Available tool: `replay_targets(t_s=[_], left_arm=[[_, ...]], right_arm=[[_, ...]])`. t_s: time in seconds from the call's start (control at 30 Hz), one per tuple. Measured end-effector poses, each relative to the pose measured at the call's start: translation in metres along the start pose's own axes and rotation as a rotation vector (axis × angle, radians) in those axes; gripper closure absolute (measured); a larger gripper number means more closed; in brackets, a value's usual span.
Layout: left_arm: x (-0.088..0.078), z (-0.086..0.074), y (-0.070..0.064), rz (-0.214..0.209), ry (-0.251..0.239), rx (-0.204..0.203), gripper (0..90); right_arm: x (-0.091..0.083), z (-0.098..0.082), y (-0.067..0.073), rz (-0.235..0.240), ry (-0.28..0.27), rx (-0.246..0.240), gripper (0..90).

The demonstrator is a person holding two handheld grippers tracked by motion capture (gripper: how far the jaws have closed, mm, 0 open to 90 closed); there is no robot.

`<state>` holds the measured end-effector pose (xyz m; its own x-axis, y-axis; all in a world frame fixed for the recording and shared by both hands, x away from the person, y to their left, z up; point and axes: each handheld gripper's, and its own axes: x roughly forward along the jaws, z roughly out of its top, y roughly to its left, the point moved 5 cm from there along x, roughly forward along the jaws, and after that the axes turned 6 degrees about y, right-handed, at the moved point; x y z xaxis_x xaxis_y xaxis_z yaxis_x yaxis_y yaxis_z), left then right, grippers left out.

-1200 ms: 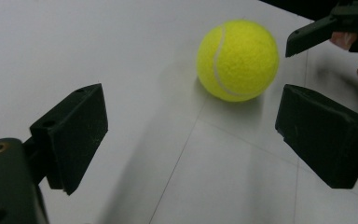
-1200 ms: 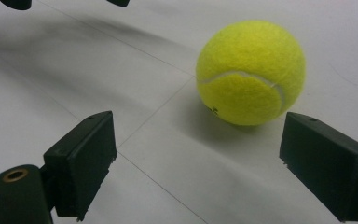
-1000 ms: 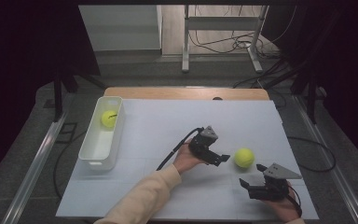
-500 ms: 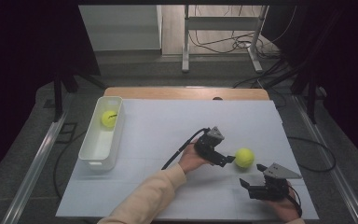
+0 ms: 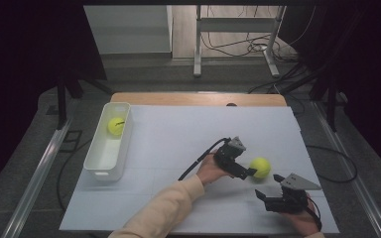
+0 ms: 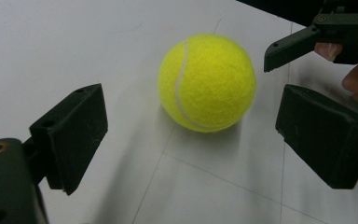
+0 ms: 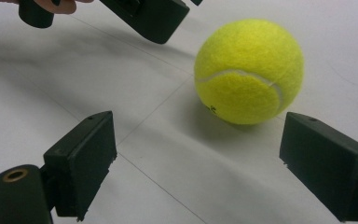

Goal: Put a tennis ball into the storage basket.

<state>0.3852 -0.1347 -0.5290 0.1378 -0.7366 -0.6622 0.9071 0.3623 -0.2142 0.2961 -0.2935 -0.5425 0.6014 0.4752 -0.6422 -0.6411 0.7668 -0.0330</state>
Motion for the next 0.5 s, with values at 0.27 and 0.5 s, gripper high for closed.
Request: replay_targets(t_s=[0.27,0.5], left_arm=[[0.007,0.004,-0.003,-0.021,0.008,0.002,8.6],[0.017,0.009,-0.007,-0.036,0.031,0.010,8.0]], right_arm=[[0.000,0.000,-0.001,-0.002,0.000,0.001,11.2],[0.000,0.000,-0.001,-0.003,0.004,0.000,11.2]])
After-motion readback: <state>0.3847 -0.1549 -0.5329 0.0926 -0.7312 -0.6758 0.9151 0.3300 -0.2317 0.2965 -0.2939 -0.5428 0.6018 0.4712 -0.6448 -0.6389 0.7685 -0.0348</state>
